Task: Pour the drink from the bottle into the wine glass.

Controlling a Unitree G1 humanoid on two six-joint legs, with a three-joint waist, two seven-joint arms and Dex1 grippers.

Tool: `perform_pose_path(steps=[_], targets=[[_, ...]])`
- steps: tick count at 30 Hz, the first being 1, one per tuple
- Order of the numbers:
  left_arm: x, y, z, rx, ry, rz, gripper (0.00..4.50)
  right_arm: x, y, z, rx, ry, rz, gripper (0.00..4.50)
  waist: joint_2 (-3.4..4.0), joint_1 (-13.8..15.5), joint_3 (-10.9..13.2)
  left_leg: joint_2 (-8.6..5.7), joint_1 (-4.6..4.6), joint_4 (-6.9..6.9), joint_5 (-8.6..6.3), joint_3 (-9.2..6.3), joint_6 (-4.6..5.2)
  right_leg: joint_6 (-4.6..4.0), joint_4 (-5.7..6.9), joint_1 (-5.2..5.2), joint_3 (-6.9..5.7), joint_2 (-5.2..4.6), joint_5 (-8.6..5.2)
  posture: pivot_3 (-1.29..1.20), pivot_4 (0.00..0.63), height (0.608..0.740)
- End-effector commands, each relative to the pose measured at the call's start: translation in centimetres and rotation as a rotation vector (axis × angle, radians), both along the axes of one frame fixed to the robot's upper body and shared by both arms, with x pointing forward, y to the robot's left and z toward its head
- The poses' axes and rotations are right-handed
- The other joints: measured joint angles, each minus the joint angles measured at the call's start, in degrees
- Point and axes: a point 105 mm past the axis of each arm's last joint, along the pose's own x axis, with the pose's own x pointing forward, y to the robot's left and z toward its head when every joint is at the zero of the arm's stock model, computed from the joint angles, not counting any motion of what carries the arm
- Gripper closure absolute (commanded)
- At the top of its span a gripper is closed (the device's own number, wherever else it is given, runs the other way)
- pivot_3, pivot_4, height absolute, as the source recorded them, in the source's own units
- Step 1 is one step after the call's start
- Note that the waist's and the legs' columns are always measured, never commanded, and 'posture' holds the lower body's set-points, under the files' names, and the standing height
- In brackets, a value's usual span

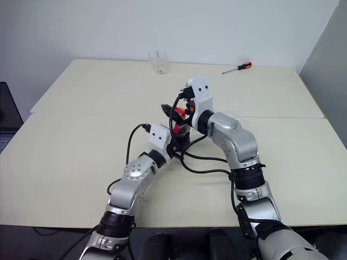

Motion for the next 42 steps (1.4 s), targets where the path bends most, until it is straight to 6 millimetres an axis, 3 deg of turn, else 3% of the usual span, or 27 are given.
perform_pose_path(steps=[1,14,42], targets=[[0.0,0.2,2.1,-0.027,-0.077,0.003,3.50,-0.5,-0.8,1.8,0.024,-0.061,-0.013,0.00,0.00,0.0,0.0,0.00,0.00,0.00,0.00,0.00,0.00,0.00,0.00,0.00,0.00,0.00,0.00,0.00,0.150,0.740],[0.2,0.1,2.2,-0.024,-0.080,-0.002,3.51,-1.3,-2.4,1.3,0.014,-0.051,-0.032,0.00,0.00,0.0,0.0,-0.01,0.00,0.00,0.00,0.01,0.00,0.01,0.00,0.00,0.01,-0.01,-0.01,0.00,0.150,0.740],[0.2,0.2,2.2,-0.017,-0.079,-0.005,3.51,-4.3,-3.3,0.4,-0.046,-0.041,0.055,0.00,-0.01,-0.2,0.0,-0.01,-0.01,0.00,0.00,-0.01,0.00,0.13,-0.02,0.00,0.01,-0.01,-0.08,0.00,0.150,0.740]])
